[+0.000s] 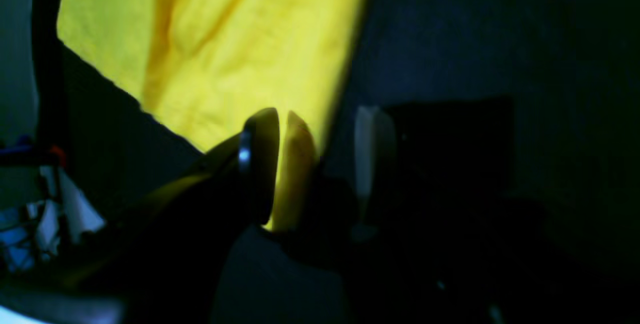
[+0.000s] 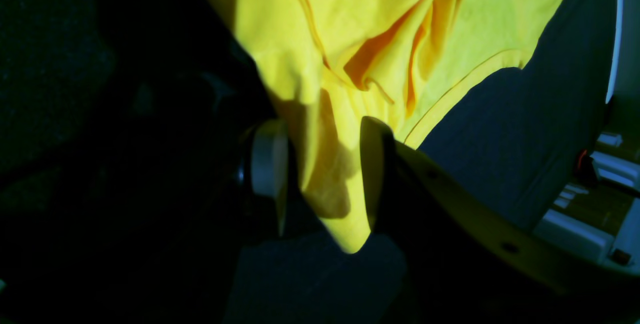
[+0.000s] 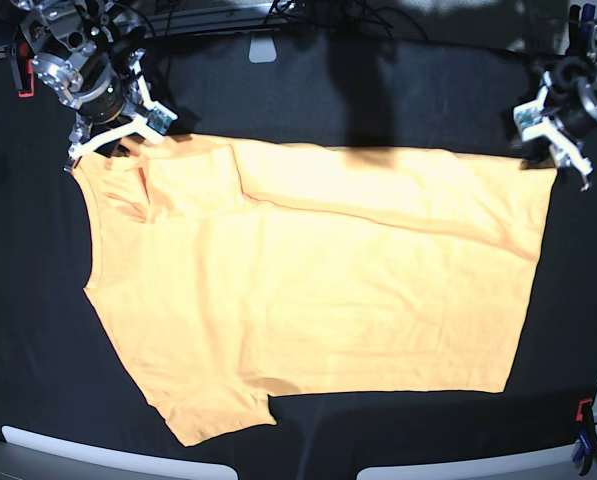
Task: Layout the t-shirt on the table in an organized manner, then fold the t-shirt properly
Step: 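Regrasp the shirt edge with both grippers and straighten it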
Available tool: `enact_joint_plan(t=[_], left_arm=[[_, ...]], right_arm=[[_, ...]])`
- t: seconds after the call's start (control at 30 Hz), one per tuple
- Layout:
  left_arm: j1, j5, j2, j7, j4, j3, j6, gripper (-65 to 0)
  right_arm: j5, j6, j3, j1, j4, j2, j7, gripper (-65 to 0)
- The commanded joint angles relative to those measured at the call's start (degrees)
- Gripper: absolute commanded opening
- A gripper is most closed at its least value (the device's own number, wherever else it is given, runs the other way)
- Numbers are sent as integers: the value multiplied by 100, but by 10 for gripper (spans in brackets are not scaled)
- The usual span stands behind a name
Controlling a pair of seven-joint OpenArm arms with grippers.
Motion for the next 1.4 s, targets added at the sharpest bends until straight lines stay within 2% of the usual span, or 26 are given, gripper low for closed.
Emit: enact_joint_plan(t=[0.0, 0.17, 0.23, 0.37, 0.47, 0.63, 0.73, 0.87, 0.93, 1.1, 1.27, 1.37], left_arm=[[-116, 35, -116, 131, -28, 31, 55, -418], [-297, 37, -136, 118, -317, 90, 52, -430], [-313, 46, -131, 114, -433, 90, 52, -472], [-313, 525, -129, -201, -643, 90, 55, -555], [-313, 586, -129, -229, -741, 90, 55, -650], [-291, 575, -129, -201, -772, 90, 55, -650], [-293, 575, -133, -199, -772, 90, 55, -650], [-295, 575, -133, -203, -772, 90, 55, -650], [-295, 575, -133, -203, -772, 87, 55, -650], [-295, 575, -131, -201, -772, 87, 55, -650], [-295, 575, -131, -201, -772, 87, 55, -650], [-295, 575, -131, -201, -772, 87, 59, -650]], right_arm=[[-33, -98, 57, 15, 101, 81, 42, -419], [-31, -111, 57, 15, 101, 81, 46, -419], [-33, -111, 57, 17, 101, 81, 48, -419], [-28, -111, 57, 15, 107, 81, 68, -419], [-28, -111, 57, 13, 166, 81, 57, -419], [-24, -46, 57, -37, 391, 83, -46, -418], [57, 315, 57, -66, 540, 83, -389, -416], [59, 695, 57, -61, 540, 81, -553, -307], [57, 852, 57, -61, 503, 79, -546, -288], [-116, 852, 57, -48, 249, 81, -503, -288], [-214, 837, 57, -46, -66, 79, 37, -288], [-568, 743, 57, 4, -236, 79, 212, -289]])
